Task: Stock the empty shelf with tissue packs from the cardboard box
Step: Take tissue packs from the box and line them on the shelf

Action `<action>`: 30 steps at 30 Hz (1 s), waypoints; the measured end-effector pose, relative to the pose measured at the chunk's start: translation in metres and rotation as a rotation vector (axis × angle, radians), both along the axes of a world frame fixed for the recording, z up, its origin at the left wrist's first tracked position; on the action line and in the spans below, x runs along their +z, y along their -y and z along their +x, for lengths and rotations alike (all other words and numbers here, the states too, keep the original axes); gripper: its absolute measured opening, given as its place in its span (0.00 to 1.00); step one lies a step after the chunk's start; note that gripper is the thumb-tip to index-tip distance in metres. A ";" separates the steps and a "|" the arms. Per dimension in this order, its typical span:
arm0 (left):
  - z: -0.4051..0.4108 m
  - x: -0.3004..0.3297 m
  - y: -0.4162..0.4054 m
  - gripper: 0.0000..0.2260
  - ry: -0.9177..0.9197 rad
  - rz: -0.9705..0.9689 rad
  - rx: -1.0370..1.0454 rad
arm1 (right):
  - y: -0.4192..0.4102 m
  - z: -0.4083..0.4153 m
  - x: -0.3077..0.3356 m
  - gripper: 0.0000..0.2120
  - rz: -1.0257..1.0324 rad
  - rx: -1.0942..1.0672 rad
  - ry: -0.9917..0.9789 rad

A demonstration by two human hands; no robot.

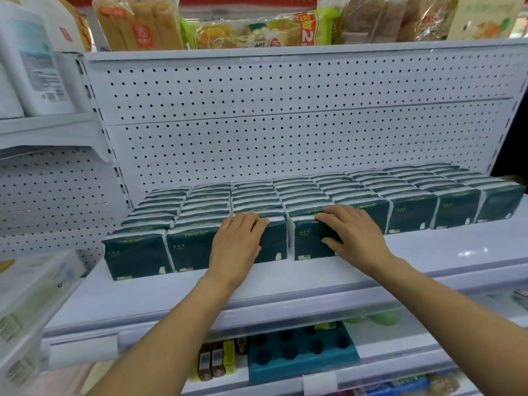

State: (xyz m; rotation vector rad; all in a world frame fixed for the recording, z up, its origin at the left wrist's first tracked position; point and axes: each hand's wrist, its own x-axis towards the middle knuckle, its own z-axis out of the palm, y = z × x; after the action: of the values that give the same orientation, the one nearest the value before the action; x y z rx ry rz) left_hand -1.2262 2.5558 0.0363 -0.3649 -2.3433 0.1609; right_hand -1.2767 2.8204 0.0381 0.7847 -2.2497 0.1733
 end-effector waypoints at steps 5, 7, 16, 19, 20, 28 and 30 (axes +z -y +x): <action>-0.006 -0.002 -0.001 0.29 0.000 0.048 -0.047 | 0.007 -0.012 0.001 0.26 0.014 0.016 -0.035; -0.008 -0.002 -0.003 0.29 0.003 0.063 -0.059 | 0.008 -0.015 0.001 0.26 0.005 0.010 -0.034; -0.009 -0.003 -0.003 0.29 -0.012 0.016 -0.009 | 0.015 -0.009 -0.005 0.25 0.008 -0.086 -0.009; 0.001 -0.002 -0.005 0.30 0.010 0.034 0.057 | 0.020 0.002 -0.001 0.25 0.013 -0.149 0.030; 0.007 -0.001 -0.005 0.31 0.009 0.044 0.075 | 0.022 0.007 0.000 0.26 0.017 -0.158 0.029; 0.093 -0.011 -0.008 0.31 -0.008 0.169 0.063 | 0.040 0.093 -0.006 0.25 -0.150 0.073 -0.067; 0.122 -0.020 -0.006 0.31 0.004 0.233 0.065 | 0.050 0.119 -0.018 0.25 -0.161 0.142 -0.034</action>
State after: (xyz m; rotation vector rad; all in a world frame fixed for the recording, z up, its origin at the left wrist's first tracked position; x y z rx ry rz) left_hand -1.1037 2.5617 0.0162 -0.1742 -2.3473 -0.0824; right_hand -1.1581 2.7703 0.0200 0.8534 -2.1185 0.4008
